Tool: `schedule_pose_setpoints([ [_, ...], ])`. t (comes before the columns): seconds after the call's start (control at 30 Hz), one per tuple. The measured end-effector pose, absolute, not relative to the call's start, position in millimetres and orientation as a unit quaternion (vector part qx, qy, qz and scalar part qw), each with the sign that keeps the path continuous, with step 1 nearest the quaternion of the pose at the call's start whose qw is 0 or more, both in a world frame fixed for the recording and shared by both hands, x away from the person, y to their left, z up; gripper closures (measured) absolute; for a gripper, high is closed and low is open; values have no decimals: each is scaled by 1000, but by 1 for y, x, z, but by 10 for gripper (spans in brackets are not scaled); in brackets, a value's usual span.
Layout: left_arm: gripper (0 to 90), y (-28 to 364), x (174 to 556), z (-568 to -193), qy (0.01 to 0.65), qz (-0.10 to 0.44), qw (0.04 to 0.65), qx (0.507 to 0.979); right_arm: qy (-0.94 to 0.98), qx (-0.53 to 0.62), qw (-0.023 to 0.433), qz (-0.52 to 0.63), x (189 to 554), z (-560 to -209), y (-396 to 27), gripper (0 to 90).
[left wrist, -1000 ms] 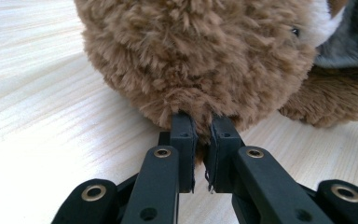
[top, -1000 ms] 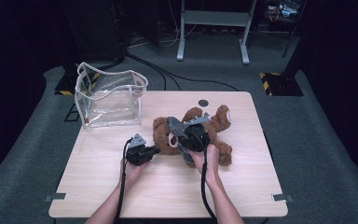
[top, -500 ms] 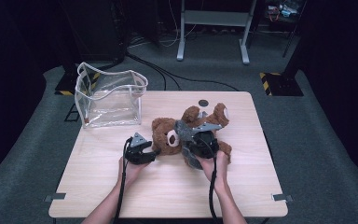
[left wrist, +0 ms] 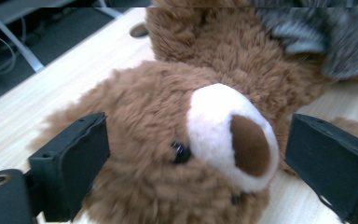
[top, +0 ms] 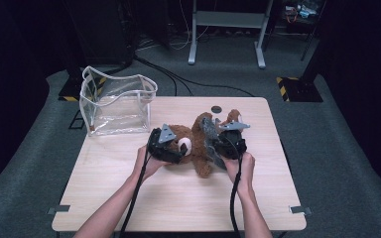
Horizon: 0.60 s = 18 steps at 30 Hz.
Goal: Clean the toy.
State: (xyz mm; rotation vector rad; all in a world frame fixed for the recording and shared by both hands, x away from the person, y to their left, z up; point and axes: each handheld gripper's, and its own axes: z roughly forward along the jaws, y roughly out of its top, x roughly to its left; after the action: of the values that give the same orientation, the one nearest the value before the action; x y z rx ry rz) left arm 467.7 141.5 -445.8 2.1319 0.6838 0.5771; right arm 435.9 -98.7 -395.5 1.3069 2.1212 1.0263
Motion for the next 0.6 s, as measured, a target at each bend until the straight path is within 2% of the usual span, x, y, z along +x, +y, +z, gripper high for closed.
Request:
schedule_pose_setpoints([
  [0.13, 47, 134, 478, -456, 276, 231, 378, 853, 761, 476, 230, 375, 435, -392, -103, 751],
  [0.23, 69, 132, 484, -466, 271, 239, 350, 864, 761, 473, 237, 375, 434, -390, -105, 751],
  [0.33, 171, 135, 488, -475, 273, 236, 359, 861, 762, 471, 240, 375, 435, -387, -105, 751],
  [0.47, 369, 141, 491, -479, 264, 229, 375, 858, 761, 470, 246, 373, 435, -382, -101, 751],
  [0.6, 450, 147, 494, -480, 252, 211, 391, 860, 766, 462, 255, 366, 436, -375, -98, 751],
])
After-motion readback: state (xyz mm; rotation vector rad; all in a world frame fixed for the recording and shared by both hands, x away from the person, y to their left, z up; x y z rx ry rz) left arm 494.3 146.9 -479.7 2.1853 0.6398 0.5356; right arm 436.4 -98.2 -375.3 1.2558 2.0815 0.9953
